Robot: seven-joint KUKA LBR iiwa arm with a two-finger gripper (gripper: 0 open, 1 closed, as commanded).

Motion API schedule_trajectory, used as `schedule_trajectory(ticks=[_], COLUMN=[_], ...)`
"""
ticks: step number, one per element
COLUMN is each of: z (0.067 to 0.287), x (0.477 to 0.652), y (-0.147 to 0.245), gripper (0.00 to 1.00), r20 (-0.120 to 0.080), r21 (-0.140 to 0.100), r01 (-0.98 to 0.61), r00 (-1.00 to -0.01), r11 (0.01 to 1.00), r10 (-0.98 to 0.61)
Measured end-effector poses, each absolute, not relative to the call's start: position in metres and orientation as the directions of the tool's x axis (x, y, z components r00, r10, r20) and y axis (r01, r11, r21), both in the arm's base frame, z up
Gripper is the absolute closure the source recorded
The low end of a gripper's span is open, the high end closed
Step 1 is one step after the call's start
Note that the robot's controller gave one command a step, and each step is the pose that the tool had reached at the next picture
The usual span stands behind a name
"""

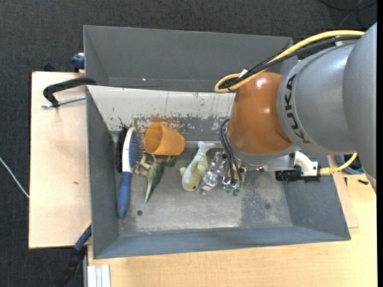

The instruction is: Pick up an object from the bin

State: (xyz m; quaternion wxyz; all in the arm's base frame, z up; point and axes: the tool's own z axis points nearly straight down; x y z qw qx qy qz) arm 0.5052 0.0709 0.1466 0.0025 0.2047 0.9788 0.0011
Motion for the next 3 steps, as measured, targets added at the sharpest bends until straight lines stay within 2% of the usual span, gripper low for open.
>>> schedule_trajectory(ticks=[1,3], z=[0.148,0.187], x=[0.506,0.509], y=[0.071,0.073], gripper=[1.00,1.00], r20=[-0.004,-0.006], r21=[0.002,0.005], r01=[0.400,0.397], r00=[-0.917,-0.918], r11=[0.917,0.918], r10=[0.400,0.397])
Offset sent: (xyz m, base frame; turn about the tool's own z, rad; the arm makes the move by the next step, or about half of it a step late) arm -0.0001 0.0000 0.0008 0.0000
